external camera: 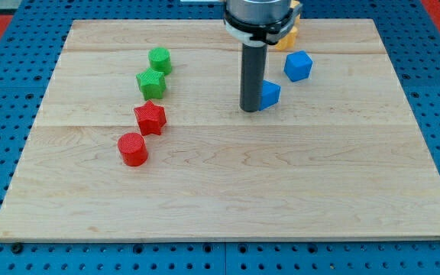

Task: Move the arm right to the blue cube

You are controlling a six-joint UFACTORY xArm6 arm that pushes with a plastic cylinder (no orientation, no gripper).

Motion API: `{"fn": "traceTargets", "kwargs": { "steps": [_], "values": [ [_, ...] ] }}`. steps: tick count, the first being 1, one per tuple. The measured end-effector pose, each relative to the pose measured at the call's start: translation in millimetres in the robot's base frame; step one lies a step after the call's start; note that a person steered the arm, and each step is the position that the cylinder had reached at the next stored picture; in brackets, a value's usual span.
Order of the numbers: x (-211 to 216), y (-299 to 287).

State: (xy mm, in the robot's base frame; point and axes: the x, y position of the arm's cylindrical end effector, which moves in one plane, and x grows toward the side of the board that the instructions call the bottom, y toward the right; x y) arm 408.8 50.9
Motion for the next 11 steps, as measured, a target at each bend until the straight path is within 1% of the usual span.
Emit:
{"fn": "traceTargets", "kwargs": {
  "steps": [2, 3, 4, 5, 6, 7, 8, 9, 10, 11],
  "values": [
    [0.8, 51.0],
    [-2.8, -14.7],
    [-53.5, -30.5],
    [-61.0, -23.4],
    [-46.4, 8.1],
    [-41.4, 48.3],
    [-53.6, 30.9],
    [-26.9, -31.7],
    [30.6, -33.2],
    [77.5, 3.8]
  ]
}}
